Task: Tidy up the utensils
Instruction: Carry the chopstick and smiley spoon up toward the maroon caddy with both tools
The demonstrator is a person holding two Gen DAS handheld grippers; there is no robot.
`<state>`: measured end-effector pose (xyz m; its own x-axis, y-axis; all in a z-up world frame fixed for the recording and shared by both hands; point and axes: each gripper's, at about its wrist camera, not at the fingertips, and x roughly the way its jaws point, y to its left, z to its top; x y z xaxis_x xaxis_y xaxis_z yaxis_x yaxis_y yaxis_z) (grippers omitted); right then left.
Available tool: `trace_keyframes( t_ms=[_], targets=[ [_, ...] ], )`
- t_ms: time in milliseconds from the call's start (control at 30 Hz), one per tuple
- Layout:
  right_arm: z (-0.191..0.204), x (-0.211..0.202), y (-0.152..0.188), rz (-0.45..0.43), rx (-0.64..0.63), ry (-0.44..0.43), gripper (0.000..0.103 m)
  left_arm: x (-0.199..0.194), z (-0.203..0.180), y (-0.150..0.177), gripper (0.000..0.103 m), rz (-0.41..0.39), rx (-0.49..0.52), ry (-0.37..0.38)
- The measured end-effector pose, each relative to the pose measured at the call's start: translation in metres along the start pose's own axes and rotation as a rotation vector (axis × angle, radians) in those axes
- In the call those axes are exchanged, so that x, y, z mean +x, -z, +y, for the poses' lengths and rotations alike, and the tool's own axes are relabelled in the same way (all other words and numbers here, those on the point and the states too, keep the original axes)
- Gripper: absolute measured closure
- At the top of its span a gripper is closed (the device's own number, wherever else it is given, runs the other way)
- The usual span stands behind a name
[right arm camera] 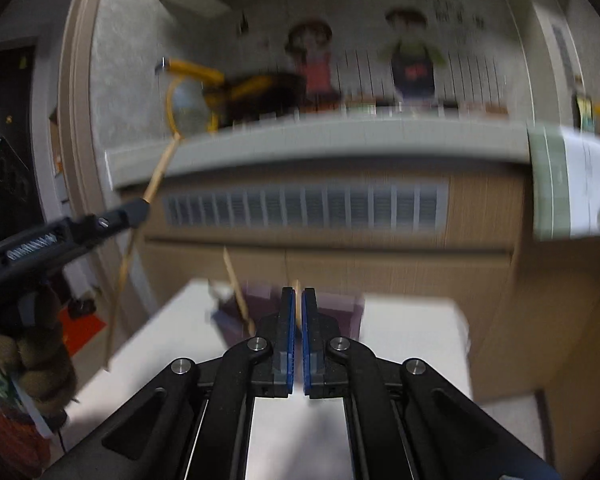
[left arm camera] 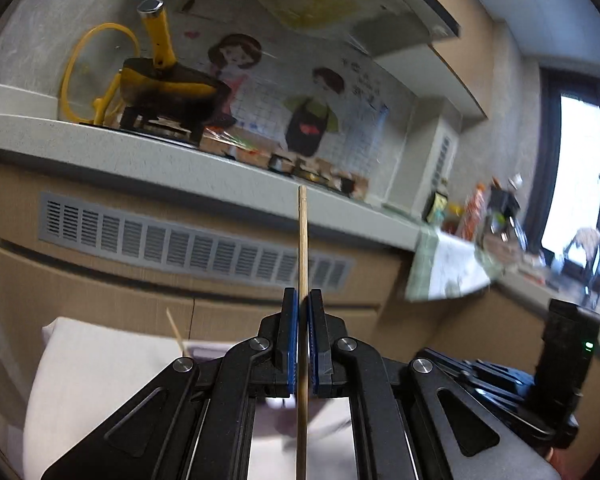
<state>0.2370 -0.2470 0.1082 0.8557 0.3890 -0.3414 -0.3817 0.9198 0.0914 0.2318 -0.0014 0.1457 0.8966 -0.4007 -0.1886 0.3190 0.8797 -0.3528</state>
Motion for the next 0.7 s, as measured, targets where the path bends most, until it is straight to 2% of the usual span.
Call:
trace_keyframes(
  t_ms=[67, 133, 200, 267, 300, 367, 467, 567, 700],
  targets=[
    [-0.002, 0.002, -0.005, 0.005, -0.014, -0.001, 0.101, 0.005, 0.006, 0.0, 0.098, 0.013, -0.013, -0.026],
    [-0.003, 0.005, 0.003, 0.045, -0.062, 0.016, 0.101, 0.003, 0.011, 0.01, 0.098, 0.016, -0.014, -0.039],
    [-0.011, 0.014, 0.02, 0.109, -0.06, 0.032, 0.098, -0.001, 0.015, 0.025, 0.098, 0.024, -0.011, -0.06],
    [-0.02, 0.03, 0.038, 0.219, -0.048, -0.015, 0.092, -0.003, 0.019, 0.041, 0.098, 0.055, -0.022, -0.062],
    [-0.026, 0.043, 0.054, 0.306, -0.039, -0.067, 0.091, -0.004, 0.023, 0.052, 0.098, 0.084, -0.039, -0.063],
    [-0.029, 0.061, 0.081, 0.412, -0.046, -0.125, 0.09, -0.003, 0.029, 0.072, 0.098, 0.139, -0.059, -0.069],
    [-0.025, 0.08, 0.119, 0.543, -0.136, -0.12, 0.09, -0.001, 0.035, 0.111, 0.098, 0.247, -0.058, -0.125],
    [-0.024, 0.092, 0.147, 0.613, -0.205, -0.068, 0.09, 0.01, 0.049, 0.148, 0.098, 0.389, -0.077, -0.188],
    [-0.031, 0.109, 0.161, 0.67, -0.163, -0.11, 0.088, 0.022, 0.063, 0.184, 0.098, 0.523, -0.091, -0.271]
  ],
)
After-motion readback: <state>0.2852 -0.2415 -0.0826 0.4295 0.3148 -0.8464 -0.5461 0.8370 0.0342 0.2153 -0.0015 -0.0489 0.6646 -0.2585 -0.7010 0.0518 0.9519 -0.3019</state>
